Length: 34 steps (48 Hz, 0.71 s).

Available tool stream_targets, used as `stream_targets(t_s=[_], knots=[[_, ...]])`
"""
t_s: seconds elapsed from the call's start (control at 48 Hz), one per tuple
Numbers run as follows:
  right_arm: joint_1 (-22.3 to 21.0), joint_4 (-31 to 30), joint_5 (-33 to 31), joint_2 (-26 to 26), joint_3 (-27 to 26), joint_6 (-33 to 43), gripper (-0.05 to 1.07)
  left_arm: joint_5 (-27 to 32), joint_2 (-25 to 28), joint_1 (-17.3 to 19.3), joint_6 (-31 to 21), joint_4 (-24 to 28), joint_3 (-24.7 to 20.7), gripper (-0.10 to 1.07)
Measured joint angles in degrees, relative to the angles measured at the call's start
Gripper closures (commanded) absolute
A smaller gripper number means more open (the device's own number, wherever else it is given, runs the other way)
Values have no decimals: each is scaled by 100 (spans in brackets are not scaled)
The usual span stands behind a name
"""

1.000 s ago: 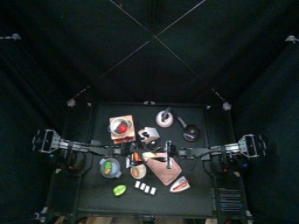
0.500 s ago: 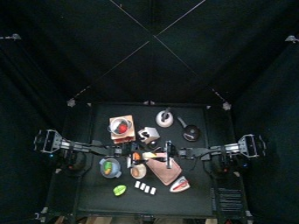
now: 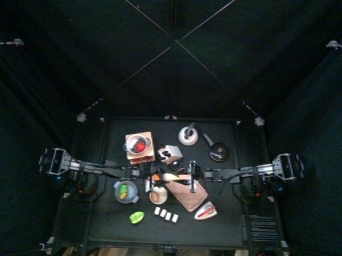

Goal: Grab egg sushi with both hands

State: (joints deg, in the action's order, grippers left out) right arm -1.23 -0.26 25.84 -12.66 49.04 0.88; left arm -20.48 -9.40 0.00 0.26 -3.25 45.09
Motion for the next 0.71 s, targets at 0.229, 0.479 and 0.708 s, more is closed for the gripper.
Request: stream_targets(t_s=[0.229,0.479,0.708], knots=[[0,0,0,9,0,0,46,0,9,0,9,0,-9,43],[0,0,0,0,0,0,46,0,9,0,9,0,0,43],[0,0,0,9,0,0,46,0,9,0,9,-9,-9,43]])
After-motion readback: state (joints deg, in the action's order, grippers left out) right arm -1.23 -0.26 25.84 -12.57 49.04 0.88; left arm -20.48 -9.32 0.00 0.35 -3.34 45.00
